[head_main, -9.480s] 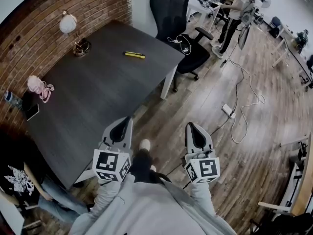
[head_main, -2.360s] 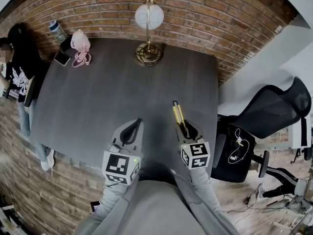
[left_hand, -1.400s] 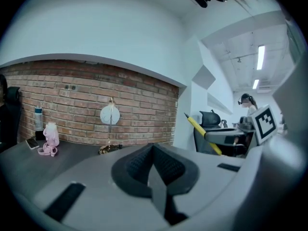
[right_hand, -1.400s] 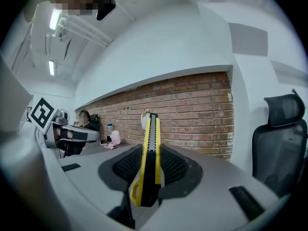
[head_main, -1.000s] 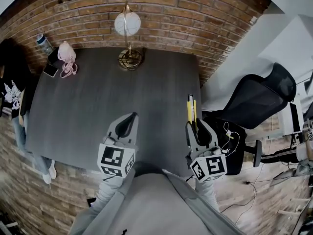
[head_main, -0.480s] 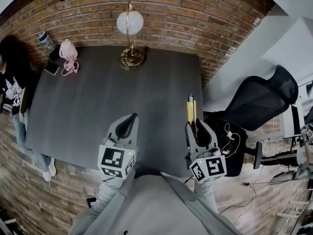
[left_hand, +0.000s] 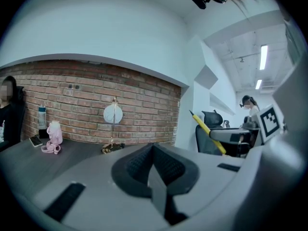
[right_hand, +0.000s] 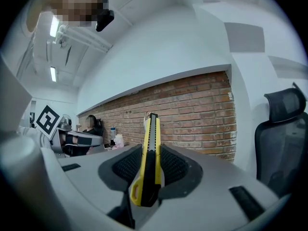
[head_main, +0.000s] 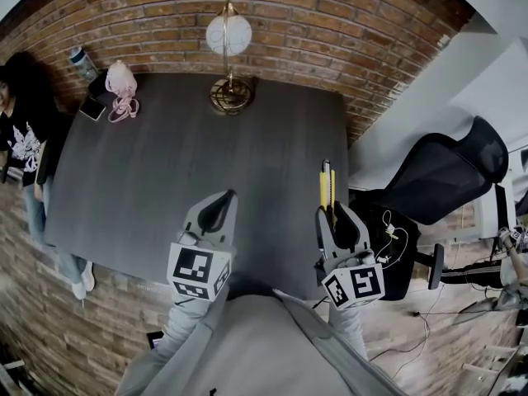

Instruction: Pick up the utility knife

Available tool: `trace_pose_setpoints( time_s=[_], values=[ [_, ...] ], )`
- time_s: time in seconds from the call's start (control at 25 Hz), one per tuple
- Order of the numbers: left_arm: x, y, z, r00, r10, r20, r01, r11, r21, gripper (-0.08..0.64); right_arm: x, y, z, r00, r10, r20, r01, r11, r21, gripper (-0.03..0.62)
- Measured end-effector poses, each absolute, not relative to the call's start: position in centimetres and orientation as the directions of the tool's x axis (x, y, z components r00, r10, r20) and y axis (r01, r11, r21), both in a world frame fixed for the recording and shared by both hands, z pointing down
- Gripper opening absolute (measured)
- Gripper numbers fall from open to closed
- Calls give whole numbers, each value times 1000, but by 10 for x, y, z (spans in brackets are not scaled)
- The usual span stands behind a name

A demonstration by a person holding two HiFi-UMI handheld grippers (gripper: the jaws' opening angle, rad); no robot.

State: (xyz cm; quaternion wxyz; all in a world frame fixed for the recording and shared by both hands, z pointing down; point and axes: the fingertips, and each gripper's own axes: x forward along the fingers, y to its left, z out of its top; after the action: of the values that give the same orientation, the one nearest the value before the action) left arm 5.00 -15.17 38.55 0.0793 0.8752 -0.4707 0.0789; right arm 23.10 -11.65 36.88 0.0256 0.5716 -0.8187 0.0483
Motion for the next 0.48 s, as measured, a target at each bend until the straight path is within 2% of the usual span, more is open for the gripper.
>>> trace_pose_setpoints(
  time_s=[0.48],
  values=[
    [48, -152, 386, 539, -815, 215, -840, -538, 67, 19, 225, -119, 370, -363, -926, 99, -932, 359, -58, 130]
  ],
)
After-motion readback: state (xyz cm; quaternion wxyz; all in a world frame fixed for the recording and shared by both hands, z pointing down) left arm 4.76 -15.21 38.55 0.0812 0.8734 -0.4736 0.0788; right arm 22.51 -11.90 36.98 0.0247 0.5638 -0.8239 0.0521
